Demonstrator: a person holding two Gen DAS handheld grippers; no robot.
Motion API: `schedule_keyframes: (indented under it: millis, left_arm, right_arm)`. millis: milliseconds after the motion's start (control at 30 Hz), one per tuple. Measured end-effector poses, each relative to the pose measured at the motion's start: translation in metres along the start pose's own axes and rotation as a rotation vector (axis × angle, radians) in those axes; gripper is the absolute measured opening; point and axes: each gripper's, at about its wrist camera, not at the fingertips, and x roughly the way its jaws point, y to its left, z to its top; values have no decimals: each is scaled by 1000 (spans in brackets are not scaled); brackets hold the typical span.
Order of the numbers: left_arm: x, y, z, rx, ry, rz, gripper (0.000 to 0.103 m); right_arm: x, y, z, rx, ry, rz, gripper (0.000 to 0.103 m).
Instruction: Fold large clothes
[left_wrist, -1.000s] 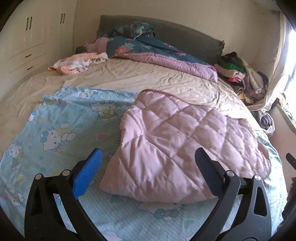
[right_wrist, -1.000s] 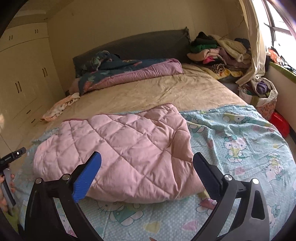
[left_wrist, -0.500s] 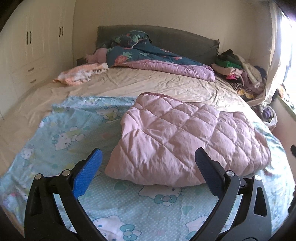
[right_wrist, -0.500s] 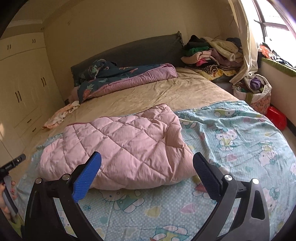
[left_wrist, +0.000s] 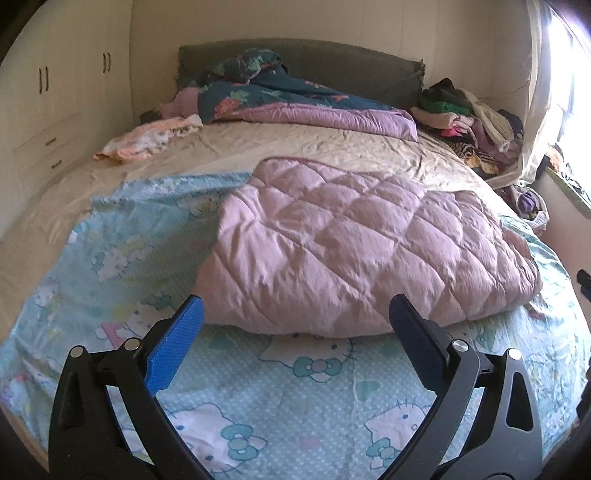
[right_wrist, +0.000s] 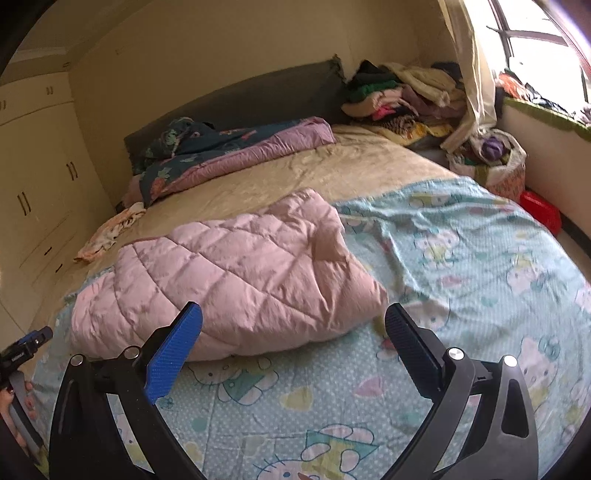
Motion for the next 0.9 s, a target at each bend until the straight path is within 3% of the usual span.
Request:
schedule_keyframes:
  millis: [600, 900]
  left_arm:
    - [64, 1, -29, -60, 150, -36, 94]
    - [84, 16, -34, -205, 219, -160, 94]
  right_arm:
    - [51, -8, -28, 10, 116, -47, 99]
    - [69, -9, -32, 44, 157, -38, 99]
